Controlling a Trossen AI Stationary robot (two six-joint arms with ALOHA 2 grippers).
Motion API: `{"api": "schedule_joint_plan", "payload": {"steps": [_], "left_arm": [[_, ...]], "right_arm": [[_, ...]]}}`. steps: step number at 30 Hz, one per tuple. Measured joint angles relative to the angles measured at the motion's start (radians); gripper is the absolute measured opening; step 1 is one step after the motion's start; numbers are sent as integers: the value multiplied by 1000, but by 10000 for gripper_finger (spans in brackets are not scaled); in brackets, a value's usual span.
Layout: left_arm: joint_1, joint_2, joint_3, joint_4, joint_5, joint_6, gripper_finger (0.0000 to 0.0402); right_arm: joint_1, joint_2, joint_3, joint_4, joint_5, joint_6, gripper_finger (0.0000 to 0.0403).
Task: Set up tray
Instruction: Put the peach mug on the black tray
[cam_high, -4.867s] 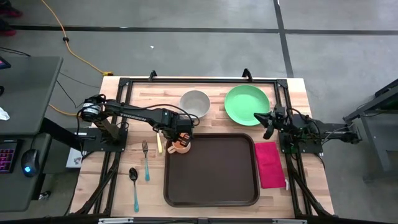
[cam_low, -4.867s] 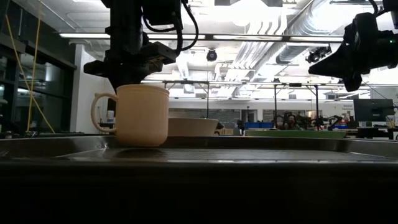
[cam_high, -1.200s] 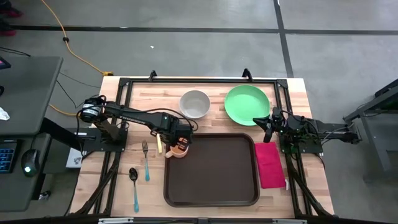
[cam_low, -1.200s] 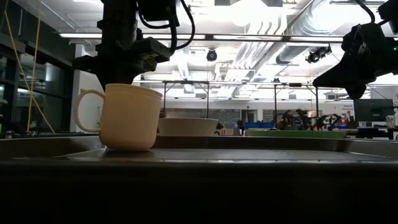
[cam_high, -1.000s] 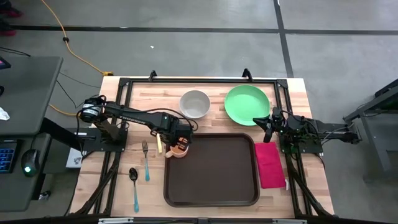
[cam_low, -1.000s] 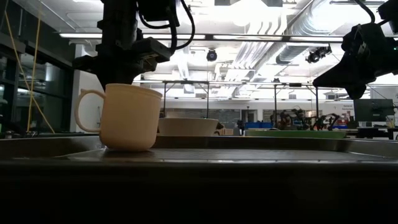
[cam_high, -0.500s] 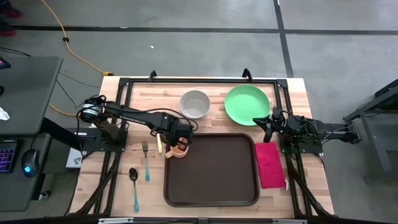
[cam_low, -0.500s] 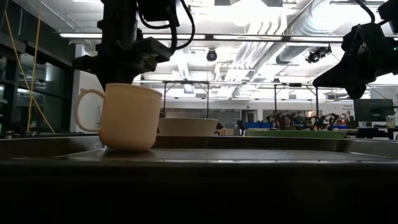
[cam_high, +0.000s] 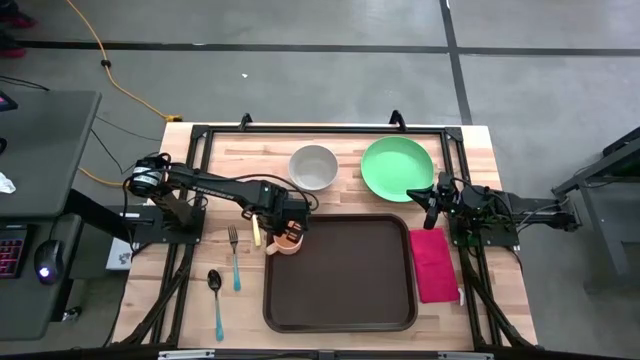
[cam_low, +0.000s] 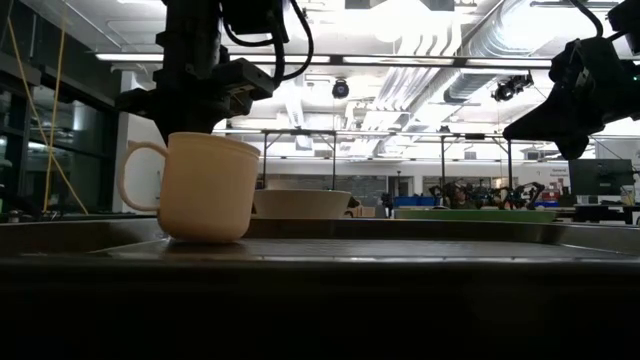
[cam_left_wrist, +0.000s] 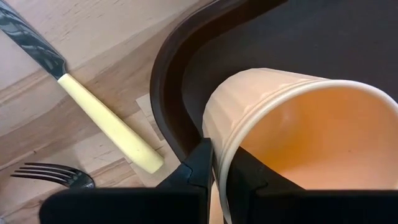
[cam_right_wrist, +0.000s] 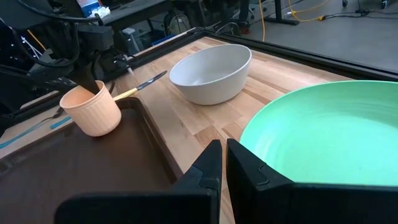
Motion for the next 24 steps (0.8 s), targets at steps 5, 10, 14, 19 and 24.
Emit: {"api": "schedule_joint_plan", "payload": {"steps": [5,10,14,19,24], "left_arm": [[0,0,0,-2,-20,0,65],[0,0,0,-2,-30,-1,65],[0,0,0,-3,-30,-2,65],[0,0,0,-5,-30,-8,84],[0,0,0,-11,-42,-26,138]], "right_arm": [[0,0,0,0,0,-4,0],[0,0,0,0,0,-10,0],[0,0,0,0,0,-10,0],[0,0,0,0,0,-10,0],[0,0,0,0,0,-10,0]]}}
